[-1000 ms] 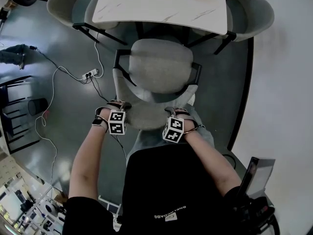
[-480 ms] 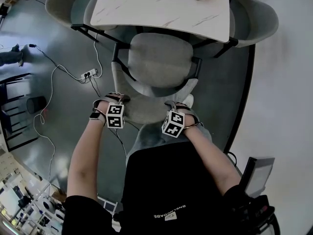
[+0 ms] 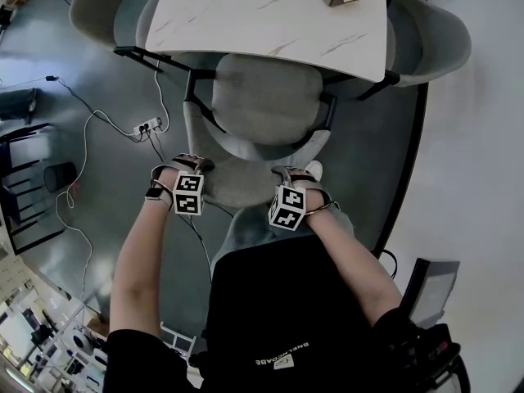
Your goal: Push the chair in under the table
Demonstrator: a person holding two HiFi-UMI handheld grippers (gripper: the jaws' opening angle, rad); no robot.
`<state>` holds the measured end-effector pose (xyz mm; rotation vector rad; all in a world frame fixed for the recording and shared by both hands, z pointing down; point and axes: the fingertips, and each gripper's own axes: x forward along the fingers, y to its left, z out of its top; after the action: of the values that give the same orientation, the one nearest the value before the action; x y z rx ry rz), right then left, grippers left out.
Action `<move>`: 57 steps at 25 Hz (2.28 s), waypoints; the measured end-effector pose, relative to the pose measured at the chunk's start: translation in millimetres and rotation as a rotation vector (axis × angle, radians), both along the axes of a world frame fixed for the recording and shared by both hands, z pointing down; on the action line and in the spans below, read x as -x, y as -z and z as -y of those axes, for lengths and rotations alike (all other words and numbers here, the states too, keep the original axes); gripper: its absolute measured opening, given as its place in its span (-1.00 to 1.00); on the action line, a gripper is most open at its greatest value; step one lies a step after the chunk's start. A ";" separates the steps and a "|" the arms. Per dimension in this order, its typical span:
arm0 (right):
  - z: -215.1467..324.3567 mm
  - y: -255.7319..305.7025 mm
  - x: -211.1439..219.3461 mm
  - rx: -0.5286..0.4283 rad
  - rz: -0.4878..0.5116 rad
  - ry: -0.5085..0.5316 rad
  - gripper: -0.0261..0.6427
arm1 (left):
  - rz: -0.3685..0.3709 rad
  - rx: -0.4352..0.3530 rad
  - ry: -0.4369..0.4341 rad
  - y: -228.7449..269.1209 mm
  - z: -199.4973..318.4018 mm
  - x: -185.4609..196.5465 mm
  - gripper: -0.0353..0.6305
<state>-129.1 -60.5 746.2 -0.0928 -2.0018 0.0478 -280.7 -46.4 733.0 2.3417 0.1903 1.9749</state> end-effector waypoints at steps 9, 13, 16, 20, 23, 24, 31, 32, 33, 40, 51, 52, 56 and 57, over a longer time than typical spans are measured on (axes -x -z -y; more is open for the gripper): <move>-0.2 -3.6 0.8 0.009 -0.005 0.009 -0.11 | 0.000 0.004 0.059 -3.0 -3.9 0.6 -0.08; -12.9 -9.3 -8.6 0.014 -0.040 0.062 -0.11 | 0.026 0.026 0.060 -5.5 -16.7 -8.2 -0.08; -16.6 -11.0 -14.1 0.000 -0.054 0.070 -0.11 | 0.022 0.028 0.088 -5.6 -27.6 -14.0 -0.08; -20.2 -10.0 -13.1 0.006 -0.054 0.056 -0.11 | 0.021 0.027 0.133 -4.7 -40.1 -13.3 -0.08; -14.8 -9.4 -12.7 0.008 -0.050 -0.003 -0.11 | -0.019 -0.074 0.232 -5.7 -33.7 -9.6 -0.08; -9.2 -8.6 -11.7 -0.001 -0.045 -0.031 -0.11 | -0.042 -0.120 0.286 -3.7 -26.2 -7.9 -0.09; 18.4 -6.8 -5.6 -0.030 -0.021 -0.112 -0.11 | -0.042 -0.210 0.298 0.8 13.1 0.9 -0.12; 24.7 -6.0 -7.1 -0.033 -0.021 -0.132 -0.11 | -0.042 -0.212 0.298 1.3 19.7 0.1 -0.12; 33.0 -5.0 -8.2 -0.039 -0.020 -0.152 -0.11 | -0.042 -0.213 0.304 1.9 27.8 -0.3 -0.12; 55.1 0.9 16.0 -0.026 0.000 -0.184 -0.10 | 0.018 -0.166 0.251 5.4 56.7 28.1 -0.12; 49.3 -4.1 20.0 -0.020 -0.023 -0.167 -0.10 | -0.018 -0.203 0.254 2.0 50.9 30.1 -0.16; 48.3 -4.9 19.5 -0.014 -0.025 -0.164 -0.10 | -0.018 -0.203 0.257 1.6 50.4 29.7 -0.16; 50.9 -12.4 11.8 -0.005 -0.074 -0.123 -0.10 | 0.011 -0.179 0.266 -4.0 49.6 25.2 -0.15; 51.2 -14.1 9.6 -0.003 -0.089 -0.113 -0.10 | 0.024 -0.177 0.264 -5.1 50.3 23.9 -0.15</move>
<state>-138.8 -111.8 760.3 0.0236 -1.9169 0.1190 -304.6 -96.7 738.1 2.2983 -0.2923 1.9584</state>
